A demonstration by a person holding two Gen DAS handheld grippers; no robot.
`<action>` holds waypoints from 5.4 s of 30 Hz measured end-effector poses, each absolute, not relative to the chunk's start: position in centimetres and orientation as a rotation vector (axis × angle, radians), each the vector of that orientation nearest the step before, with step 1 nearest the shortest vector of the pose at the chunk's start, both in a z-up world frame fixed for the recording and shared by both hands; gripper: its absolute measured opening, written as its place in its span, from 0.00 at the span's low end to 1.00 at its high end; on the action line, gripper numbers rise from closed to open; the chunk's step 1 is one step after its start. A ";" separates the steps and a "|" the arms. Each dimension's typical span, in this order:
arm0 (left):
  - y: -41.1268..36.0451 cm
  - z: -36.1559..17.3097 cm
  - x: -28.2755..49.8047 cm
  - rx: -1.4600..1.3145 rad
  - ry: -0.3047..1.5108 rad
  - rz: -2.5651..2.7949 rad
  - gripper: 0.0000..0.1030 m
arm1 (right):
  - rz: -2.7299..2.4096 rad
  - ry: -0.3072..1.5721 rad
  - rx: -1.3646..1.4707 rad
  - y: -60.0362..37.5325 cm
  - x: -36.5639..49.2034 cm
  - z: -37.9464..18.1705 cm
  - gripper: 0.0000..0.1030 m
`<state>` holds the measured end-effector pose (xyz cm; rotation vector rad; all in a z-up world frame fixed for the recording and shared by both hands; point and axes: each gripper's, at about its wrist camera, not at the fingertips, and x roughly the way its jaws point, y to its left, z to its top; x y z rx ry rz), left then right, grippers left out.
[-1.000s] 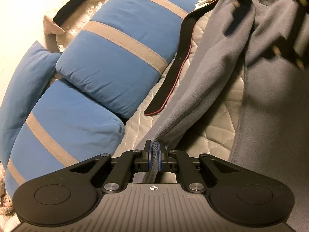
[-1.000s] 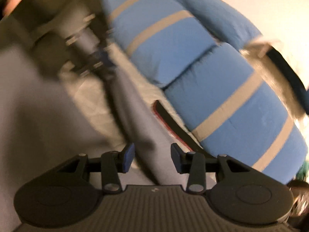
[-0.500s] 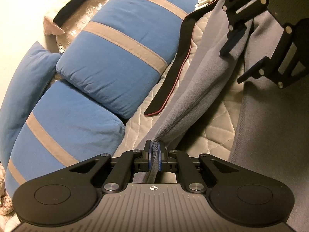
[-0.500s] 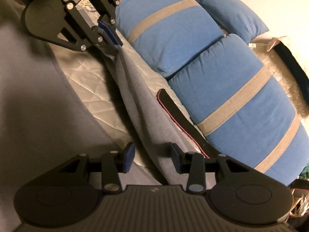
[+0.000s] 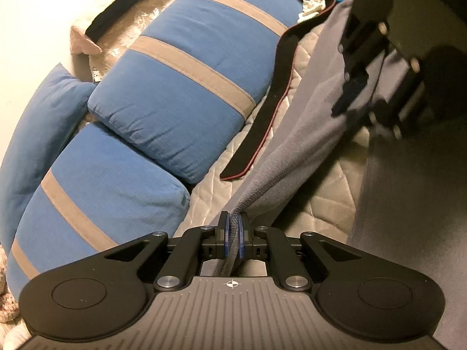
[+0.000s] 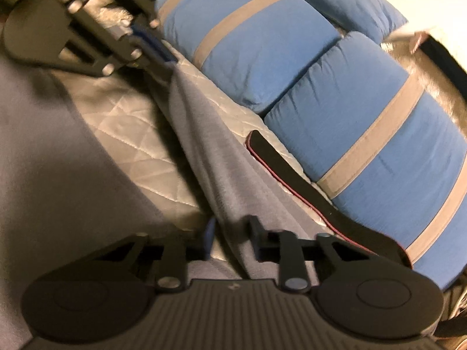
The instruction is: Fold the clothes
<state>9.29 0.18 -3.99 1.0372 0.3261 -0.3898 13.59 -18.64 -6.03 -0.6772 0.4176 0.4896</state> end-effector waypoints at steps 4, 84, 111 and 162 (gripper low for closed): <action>0.3 -4.1 9.3 1.042 0.331 -0.395 0.06 | 0.522 0.432 -0.619 -19.6 13.5 -4.7 0.06; -6.5 -9.6 8.7 1.330 0.346 -0.644 0.04 | 0.357 0.696 -0.167 -21.7 30.3 -1.5 0.45; -7.2 -9.5 7.2 1.319 0.341 -0.612 0.04 | 0.274 0.718 -0.113 -26.1 30.2 -3.3 0.20; 22.1 9.1 6.6 0.808 0.682 -0.092 0.63 | 0.301 0.585 -0.551 -38.6 8.1 5.0 1.00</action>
